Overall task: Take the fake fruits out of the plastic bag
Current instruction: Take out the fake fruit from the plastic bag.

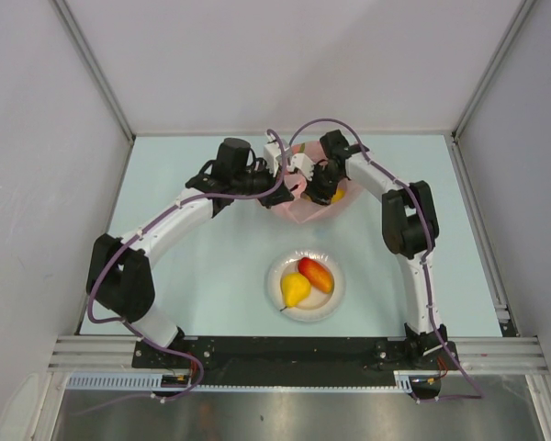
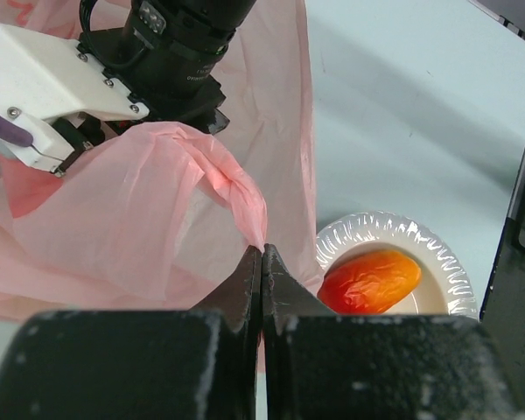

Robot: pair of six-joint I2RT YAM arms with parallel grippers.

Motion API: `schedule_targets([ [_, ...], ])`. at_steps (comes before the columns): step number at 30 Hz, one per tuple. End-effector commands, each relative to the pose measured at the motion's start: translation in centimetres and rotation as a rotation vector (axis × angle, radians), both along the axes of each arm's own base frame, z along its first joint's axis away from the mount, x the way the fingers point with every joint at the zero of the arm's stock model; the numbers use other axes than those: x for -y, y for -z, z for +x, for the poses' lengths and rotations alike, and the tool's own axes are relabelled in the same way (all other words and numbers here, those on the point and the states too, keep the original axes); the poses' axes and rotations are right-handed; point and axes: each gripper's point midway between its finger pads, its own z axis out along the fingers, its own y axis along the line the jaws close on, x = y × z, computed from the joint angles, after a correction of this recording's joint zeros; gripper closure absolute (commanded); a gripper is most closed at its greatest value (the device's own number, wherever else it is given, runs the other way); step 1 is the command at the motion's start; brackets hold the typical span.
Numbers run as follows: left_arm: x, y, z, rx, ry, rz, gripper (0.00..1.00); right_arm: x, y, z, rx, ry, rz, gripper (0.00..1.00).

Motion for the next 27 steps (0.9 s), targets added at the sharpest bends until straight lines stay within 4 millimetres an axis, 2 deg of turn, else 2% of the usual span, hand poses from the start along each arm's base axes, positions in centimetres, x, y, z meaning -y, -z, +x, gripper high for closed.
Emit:
schedule_targets([
  [1, -0.3, -1.4, 0.3, 0.061, 0.003, -0.012, 1.00, 0.1, -1.7, 0.4, 0.030, 0.025, 0.005, 0.49],
  [2, -0.2, -1.3, 0.4, 0.059, 0.002, -0.012, 1.00, 0.1, -3.3, 0.8, 0.071, 0.032, 0.027, 0.53],
  [4, -0.2, -1.4, 0.4, 0.061, 0.003, -0.014, 1.00, 0.2, -5.4, 1.1, 0.107, 0.059, 0.068, 0.57],
  [5, -0.2, -1.4, 0.4, 0.061, 0.003, -0.018, 1.00, 0.2, -7.4, 1.2, 0.150, 0.068, 0.099, 0.61],
  [7, 0.0, -1.5, 0.5, 0.057, 0.005, -0.026, 1.00, 0.3, -9.4, 1.2, 0.159, 0.108, 0.143, 0.64],
  [8, 0.1, -1.5, 0.5, 0.056, 0.005, -0.028, 1.00, 0.2, -11.4, 1.1, 0.187, 0.123, 0.171, 0.66],
  [12, 0.2, -1.7, 0.7, 0.053, -0.008, -0.039, 1.00, 0.6, -16.1, -0.1, 0.214, 0.186, 0.259, 0.72],
  [17, 0.4, -1.5, 0.8, 0.024, -0.024, -0.055, 1.00, 1.0, -21.2, -1.8, 0.276, 0.262, 0.381, 0.73],
  [18, 0.4, -1.5, 0.9, 0.020, -0.029, -0.060, 1.00, 1.0, -22.4, -2.8, 0.286, 0.262, 0.405, 0.73],
  [20, 0.5, -1.5, 1.1, 0.017, -0.037, -0.062, 1.00, 0.3, -23.2, -4.8, 0.249, 0.241, 0.429, 0.73],
  [21, 0.5, -1.6, 1.1, 0.015, -0.042, -0.066, 1.00, 0.2, -23.7, -6.4, 0.232, 0.221, 0.438, 0.73],
  [24, 0.5, -1.6, 1.3, 0.019, -0.048, -0.064, 1.00, -0.9, -22.5, -11.4, 0.165, 0.131, 0.408, 0.73],
  [25, 0.5, -1.7, 1.4, 0.023, -0.049, -0.065, 1.00, -0.7, -21.5, -14.1, 0.138, 0.098, 0.385, 0.73],
  [26, 0.5, -1.6, 1.4, 0.022, -0.051, -0.063, 1.00, -1.5, -20.8, -16.3, 0.137, 0.023, 0.361, 0.73],
  [27, 0.4, -1.6, 1.5, 0.025, -0.054, -0.062, 1.00, -1.7, -20.0, -17.9, 0.123, -0.011, 0.341, 0.73],
])
